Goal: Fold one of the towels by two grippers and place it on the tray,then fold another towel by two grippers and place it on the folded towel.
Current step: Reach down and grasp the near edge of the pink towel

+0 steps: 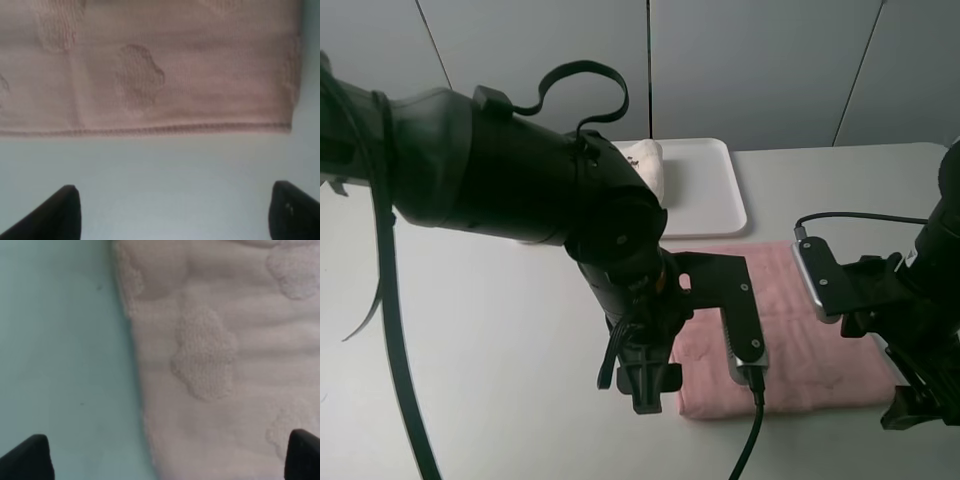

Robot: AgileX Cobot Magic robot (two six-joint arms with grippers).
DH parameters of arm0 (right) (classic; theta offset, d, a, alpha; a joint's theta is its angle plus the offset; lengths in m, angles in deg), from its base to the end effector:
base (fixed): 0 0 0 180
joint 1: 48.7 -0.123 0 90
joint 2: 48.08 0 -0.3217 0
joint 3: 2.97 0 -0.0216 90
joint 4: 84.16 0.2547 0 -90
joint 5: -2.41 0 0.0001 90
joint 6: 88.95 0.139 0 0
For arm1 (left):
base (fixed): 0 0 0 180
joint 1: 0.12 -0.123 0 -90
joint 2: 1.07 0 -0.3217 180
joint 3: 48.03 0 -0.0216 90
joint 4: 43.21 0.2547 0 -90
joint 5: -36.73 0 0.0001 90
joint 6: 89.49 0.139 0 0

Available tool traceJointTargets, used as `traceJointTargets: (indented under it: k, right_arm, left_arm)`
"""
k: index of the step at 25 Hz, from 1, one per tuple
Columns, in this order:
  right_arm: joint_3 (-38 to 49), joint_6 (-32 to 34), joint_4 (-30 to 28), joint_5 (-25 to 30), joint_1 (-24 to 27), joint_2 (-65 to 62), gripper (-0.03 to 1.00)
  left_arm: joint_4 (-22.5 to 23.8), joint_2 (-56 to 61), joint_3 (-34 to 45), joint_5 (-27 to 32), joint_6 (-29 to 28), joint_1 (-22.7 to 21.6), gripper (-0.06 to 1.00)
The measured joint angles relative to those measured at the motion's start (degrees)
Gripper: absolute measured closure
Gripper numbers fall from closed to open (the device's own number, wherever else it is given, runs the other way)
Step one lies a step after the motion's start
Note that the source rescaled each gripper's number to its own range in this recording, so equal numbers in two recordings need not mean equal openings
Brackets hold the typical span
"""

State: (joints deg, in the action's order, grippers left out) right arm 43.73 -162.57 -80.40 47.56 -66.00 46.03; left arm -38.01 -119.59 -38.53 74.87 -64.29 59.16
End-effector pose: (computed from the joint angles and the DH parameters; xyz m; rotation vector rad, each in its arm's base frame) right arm 0.1760 0.0616 0.1220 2.1335 -2.2044 -0.1350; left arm 0.2115 -0.3407 0.1311 2.0122 2.0771 -0.0133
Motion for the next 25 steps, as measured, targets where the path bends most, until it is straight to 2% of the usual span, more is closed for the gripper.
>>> traceJointTargets:
  k: [5, 10, 17, 25]
  right_arm:
    - [5.55, -0.65, -2.23, -6.64, 0.0, 0.0, -0.03]
    - [6.52, -0.76, -2.99, -10.71, 0.0, -0.07, -0.03]
    - [6.52, -0.76, -4.87, -12.37, 0.0, -0.07, -0.03]
    - [6.52, -0.87, -6.03, -12.87, 0.0, -0.07, -0.03]
  left_arm:
    - [-1.05, -1.41, 0.0, -0.33, 1.15, 0.0, -0.03]
    - [-3.43, -4.73, 0.0, -0.66, 1.75, 0.0, -0.03]
    - [-5.53, -4.99, 0.0, -1.79, 1.99, 0.65, -0.03]
    - [-6.84, -4.99, 0.0, -2.37, 3.45, 4.68, -0.03]
